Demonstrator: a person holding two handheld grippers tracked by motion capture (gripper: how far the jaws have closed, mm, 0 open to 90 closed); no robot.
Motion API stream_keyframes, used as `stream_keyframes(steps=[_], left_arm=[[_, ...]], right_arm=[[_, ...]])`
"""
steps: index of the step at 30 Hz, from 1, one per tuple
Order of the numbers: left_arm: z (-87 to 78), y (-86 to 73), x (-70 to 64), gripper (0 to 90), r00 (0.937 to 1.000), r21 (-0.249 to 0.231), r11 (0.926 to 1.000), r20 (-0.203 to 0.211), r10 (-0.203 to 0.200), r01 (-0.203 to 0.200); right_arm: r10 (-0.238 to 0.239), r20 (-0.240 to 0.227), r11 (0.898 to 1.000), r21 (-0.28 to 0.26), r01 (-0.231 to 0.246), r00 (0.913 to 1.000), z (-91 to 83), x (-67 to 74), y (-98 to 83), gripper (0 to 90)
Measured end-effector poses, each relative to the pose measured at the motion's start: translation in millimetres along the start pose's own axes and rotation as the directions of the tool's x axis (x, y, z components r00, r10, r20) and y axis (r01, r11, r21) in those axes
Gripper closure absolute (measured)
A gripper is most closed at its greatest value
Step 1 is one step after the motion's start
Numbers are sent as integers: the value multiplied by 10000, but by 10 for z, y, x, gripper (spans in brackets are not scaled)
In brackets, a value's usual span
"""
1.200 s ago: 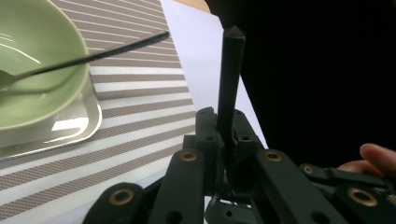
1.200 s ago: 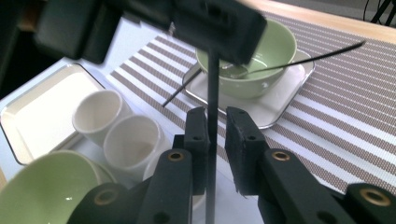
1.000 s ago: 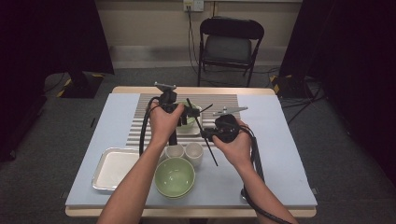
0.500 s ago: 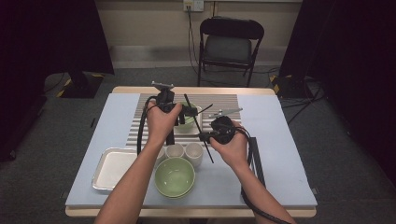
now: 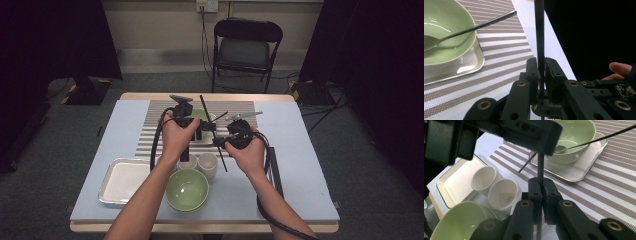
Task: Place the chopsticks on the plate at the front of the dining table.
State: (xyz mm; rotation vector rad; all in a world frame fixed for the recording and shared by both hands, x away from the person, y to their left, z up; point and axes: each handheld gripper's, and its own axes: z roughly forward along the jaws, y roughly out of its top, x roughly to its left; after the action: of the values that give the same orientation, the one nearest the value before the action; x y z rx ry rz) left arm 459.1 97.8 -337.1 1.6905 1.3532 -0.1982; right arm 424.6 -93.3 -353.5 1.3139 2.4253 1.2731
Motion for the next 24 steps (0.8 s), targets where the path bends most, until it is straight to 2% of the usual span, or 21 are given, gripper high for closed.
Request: stream_keyframes(steps=[4, 7, 13, 18, 24], left_arm=[[1, -12, -6, 836, 9999, -28, 9999, -11, 117, -117], [-3, -12, -9, 852, 9999, -100, 9999, 163, -19, 20], [-4, -7, 2, 857, 9999, -196, 9998, 132, -75, 78], [-11, 23, 15, 859, 9997, -276, 9995, 167, -163, 168], [6, 35, 30, 859, 9997, -246, 9994, 79, -232, 234]], right_arm=[[97, -25, 9999, -31, -97, 10000, 11, -4, 4, 865], [105, -77, 9999, -84, -105, 9999, 13, -7, 7, 864], [72, -89, 9999, -125, -73, 9999, 19, 6, 8, 854], [-216, -154, 9997, -139, 214, 9996, 10, 48, 15, 759], [-365, -195, 9993, -85, 363, 9991, 5, 74, 24, 712]])
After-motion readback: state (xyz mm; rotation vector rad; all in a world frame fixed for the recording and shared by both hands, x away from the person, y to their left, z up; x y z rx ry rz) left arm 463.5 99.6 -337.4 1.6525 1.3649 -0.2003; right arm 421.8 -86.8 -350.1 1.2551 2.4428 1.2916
